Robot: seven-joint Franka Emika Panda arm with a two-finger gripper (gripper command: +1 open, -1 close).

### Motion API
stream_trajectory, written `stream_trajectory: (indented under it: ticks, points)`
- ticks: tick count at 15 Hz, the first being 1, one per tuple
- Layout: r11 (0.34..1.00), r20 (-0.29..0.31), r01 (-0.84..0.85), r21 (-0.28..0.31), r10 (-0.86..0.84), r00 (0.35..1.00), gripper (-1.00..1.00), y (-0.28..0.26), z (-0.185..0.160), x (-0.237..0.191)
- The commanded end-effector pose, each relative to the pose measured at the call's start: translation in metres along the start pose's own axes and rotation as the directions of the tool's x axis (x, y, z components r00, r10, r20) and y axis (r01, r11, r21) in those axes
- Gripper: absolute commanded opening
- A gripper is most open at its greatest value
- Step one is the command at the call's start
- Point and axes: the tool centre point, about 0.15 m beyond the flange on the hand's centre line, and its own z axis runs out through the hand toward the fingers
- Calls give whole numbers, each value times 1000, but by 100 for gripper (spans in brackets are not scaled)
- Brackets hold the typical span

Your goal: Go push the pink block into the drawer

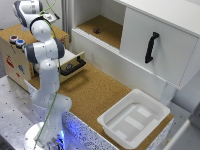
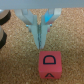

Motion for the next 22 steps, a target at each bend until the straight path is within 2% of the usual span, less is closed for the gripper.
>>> stream_trajectory:
  ticks: [1,9,13,15,19,22]
  points:
    - [1000,-41,-23,-21,23,999,-100,16,20,-12]
    - [990,-31,-143,-21,142,989,-100,47,21,-46]
    - [989,-30,-147,-11,146,989,-100,37,13,-67]
    - [987,-51,-161,-2,160,986,-100,36,5,-73]
    - [995,-107,-96,10,97,990,-100,20,-3,-54]
    - [1000,-104,-13,6,13,995,-100,1,2,-36]
